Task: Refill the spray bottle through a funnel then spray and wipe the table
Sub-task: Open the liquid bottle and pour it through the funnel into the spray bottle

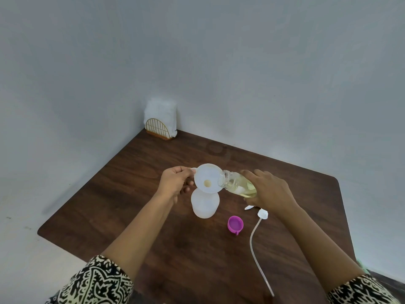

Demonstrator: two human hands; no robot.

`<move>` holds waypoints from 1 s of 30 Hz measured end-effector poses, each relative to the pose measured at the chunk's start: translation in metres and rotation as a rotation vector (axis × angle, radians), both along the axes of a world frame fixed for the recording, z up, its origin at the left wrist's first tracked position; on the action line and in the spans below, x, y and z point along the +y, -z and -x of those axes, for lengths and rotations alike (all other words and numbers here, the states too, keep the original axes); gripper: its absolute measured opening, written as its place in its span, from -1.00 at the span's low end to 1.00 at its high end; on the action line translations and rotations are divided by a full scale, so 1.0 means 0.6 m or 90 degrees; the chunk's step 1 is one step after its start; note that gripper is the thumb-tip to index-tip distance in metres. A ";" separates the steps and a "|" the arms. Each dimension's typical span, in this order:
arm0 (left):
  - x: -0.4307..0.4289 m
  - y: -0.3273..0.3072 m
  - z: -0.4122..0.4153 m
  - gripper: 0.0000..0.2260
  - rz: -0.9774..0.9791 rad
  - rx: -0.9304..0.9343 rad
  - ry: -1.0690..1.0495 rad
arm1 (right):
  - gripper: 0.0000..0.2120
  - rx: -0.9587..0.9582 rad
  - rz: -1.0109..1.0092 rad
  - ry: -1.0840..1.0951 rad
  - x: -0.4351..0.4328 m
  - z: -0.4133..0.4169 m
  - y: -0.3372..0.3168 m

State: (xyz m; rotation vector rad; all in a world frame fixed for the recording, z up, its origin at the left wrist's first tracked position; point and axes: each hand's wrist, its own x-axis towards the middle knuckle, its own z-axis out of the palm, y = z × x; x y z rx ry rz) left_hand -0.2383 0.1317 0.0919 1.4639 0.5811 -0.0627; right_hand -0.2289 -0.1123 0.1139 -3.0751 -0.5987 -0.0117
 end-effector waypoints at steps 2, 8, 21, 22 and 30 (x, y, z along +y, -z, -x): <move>0.000 0.000 0.000 -0.91 0.004 -0.002 0.000 | -0.36 -0.002 0.004 -0.005 0.000 -0.001 -0.002; 0.000 0.000 0.001 -0.92 -0.011 -0.001 -0.002 | -0.37 -0.007 0.021 -0.018 0.003 -0.005 -0.010; 0.000 0.001 0.003 -0.92 0.001 -0.013 -0.003 | -0.36 0.010 0.044 -0.028 0.009 -0.004 -0.024; -0.001 0.001 0.002 -0.92 -0.001 -0.011 -0.003 | -0.36 0.011 0.046 -0.029 0.009 -0.004 -0.025; -0.001 0.003 0.001 -0.93 0.005 -0.011 -0.007 | -0.37 0.014 0.054 -0.033 0.010 -0.003 -0.032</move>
